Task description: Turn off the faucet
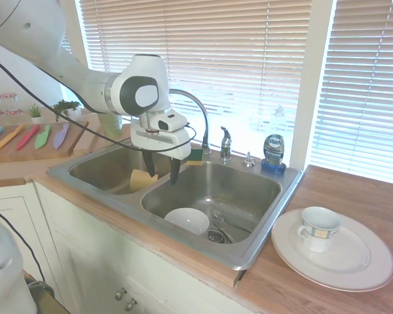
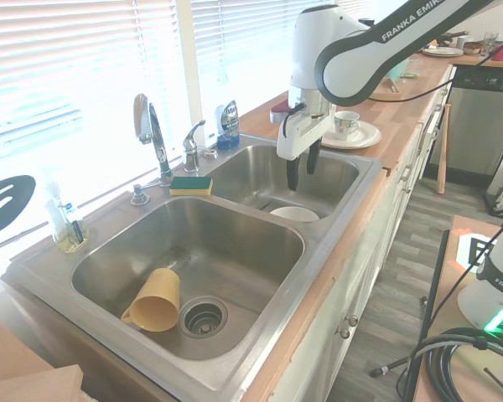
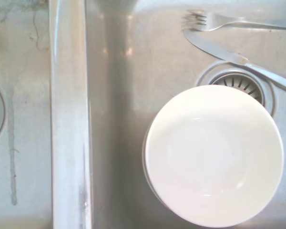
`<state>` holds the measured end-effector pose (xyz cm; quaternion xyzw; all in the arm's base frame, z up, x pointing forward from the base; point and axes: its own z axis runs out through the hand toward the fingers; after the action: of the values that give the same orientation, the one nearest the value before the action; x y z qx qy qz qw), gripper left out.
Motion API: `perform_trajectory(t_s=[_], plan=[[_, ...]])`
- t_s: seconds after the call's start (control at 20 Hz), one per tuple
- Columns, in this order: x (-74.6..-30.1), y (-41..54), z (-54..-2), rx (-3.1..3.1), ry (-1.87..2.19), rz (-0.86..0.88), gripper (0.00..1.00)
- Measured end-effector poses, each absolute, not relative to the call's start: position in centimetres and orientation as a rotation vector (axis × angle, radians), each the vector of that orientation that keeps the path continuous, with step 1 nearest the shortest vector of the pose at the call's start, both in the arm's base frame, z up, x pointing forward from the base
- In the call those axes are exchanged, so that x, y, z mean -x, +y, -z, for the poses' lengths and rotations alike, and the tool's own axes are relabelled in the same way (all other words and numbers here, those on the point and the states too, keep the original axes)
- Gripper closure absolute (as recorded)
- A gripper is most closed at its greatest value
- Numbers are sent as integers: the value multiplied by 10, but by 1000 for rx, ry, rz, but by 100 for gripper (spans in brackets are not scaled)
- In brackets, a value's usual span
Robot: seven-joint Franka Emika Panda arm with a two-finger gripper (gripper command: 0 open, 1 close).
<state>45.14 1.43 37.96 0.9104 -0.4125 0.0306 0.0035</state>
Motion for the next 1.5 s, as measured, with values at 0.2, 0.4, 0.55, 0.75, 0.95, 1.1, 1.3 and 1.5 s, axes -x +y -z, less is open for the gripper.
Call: perform_trajectory(t_s=[0.2,0.4,0.55,0.75,0.95,1.1,1.3,1.5], plan=[[-451,12,-380,-2849,-1296,-98,100],[-451,10,-380,-2847,-1299,-99,100],[-451,9,-380,-2845,-1302,-99,100],[-452,7,-380,-2844,-1309,-101,100],[-456,7,-386,-2854,-1329,-146,100],[-471,3,-399,-2854,-1364,-188,100],[-511,0,-414,-2858,-1388,-242,100],[-557,1,-433,-2855,-1428,-324,100]])
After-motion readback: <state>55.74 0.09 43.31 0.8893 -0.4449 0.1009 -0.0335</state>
